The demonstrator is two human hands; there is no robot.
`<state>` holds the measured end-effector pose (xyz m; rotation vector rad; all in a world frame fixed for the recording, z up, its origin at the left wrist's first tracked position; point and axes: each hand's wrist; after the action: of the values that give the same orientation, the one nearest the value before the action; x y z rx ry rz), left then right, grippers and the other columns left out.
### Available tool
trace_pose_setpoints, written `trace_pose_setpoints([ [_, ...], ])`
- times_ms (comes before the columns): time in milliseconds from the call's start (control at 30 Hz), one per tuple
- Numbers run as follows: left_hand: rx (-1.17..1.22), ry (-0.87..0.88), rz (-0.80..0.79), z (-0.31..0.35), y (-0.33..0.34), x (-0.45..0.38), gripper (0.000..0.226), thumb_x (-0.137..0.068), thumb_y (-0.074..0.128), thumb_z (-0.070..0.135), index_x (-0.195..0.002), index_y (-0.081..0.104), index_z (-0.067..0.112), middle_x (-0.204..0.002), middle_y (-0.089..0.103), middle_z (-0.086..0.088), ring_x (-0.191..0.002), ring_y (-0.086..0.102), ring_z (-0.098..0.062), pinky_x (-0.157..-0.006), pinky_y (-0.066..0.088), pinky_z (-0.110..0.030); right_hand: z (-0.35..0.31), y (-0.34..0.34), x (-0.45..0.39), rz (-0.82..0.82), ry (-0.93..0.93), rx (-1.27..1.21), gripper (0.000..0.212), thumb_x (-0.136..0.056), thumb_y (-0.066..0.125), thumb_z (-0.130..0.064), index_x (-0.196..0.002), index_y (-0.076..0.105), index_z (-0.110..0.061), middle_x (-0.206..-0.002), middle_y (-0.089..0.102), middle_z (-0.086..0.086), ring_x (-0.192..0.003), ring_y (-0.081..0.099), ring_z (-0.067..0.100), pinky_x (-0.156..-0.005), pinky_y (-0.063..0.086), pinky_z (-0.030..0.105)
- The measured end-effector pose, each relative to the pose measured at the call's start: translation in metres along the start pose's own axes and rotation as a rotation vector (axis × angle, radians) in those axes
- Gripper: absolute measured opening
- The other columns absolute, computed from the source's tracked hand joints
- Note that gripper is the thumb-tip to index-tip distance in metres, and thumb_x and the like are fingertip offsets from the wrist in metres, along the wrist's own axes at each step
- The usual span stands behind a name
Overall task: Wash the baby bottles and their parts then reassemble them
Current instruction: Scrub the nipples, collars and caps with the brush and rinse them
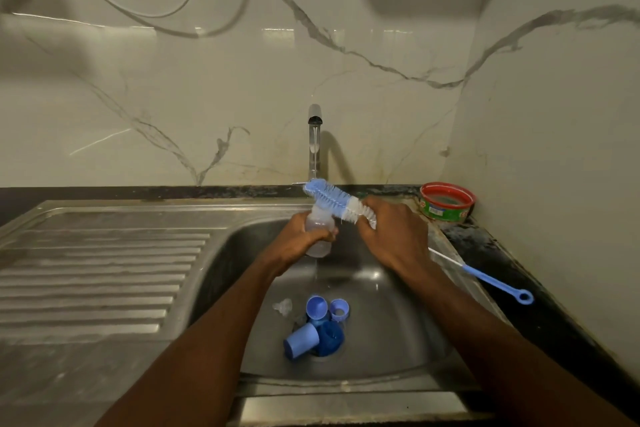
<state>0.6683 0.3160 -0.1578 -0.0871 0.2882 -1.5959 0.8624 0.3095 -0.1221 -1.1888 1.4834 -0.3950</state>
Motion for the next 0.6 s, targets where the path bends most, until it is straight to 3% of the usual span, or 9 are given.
trace_pose_setpoints([
  [100, 0.006, 0.009, -0.051, 0.001, 0.01, 0.002, 0.035, -0.089, 0.073, 0.018, -0.112, 0.052, 0.034, -0.112, 0.063, 0.009, -0.101, 0.061, -0.009, -0.084, 0.053, -0.027, -0.01, 0.004, -0.003, -0.053, 0.026, -0.011, 0.034, -0.095, 0.059, -0.041, -0.127, 0.061, -0.029, -0.11, 0.072, 0.0, -0.095, 0.066, 0.025, -0.07, 0.042, 0.031],
  [233, 0.053, 0.005, 0.092, 0.002, 0.005, -0.004, 0.036, -0.086, 0.076, 0.024, -0.118, 0.062, 0.027, -0.114, 0.069, 0.0, -0.105, 0.067, -0.018, -0.092, 0.058, -0.043, -0.004, 0.001, -0.002, -0.047, 0.048, -0.038, 0.033, -0.093, 0.06, -0.041, -0.124, 0.062, -0.031, -0.108, 0.073, 0.0, -0.095, 0.067, 0.027, -0.07, 0.044, 0.032],
  [333, 0.101, -0.017, 0.149, -0.001, -0.003, -0.006, 0.039, -0.088, 0.075, 0.029, -0.123, 0.061, 0.025, -0.12, 0.068, -0.002, -0.106, 0.066, -0.019, -0.09, 0.06, -0.042, 0.0, -0.003, 0.002, -0.053, 0.03, 0.0, 0.035, -0.092, 0.059, -0.04, -0.126, 0.062, -0.032, -0.107, 0.073, 0.0, -0.095, 0.067, 0.027, -0.069, 0.043, 0.032],
  [533, 0.076, 0.021, -0.061, 0.007, 0.012, 0.003, 0.019, -0.093, 0.069, 0.022, -0.107, 0.062, 0.032, -0.104, 0.072, 0.003, -0.098, 0.07, -0.016, -0.084, 0.06, -0.032, -0.011, 0.005, -0.001, -0.039, -0.039, 0.015, 0.027, -0.099, 0.054, -0.029, -0.126, 0.057, -0.03, -0.108, 0.071, 0.001, -0.09, 0.066, 0.023, -0.066, 0.038, 0.029],
  [600, 0.151, 0.017, -0.032, 0.007, 0.01, 0.003, 0.022, -0.093, 0.069, 0.02, -0.108, 0.058, 0.032, -0.106, 0.069, 0.002, -0.096, 0.069, -0.016, -0.081, 0.061, -0.032, -0.005, 0.004, -0.004, -0.017, -0.091, 0.03, 0.021, -0.1, 0.054, -0.029, -0.12, 0.058, -0.033, -0.103, 0.071, -0.002, -0.084, 0.064, 0.021, -0.064, 0.04, 0.029],
])
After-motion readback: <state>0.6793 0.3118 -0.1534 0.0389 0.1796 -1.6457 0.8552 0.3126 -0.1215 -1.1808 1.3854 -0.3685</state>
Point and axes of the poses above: each hand's wrist, its own x-axis away from the middle knuckle, its own y-axis out of the palm, z = x × y
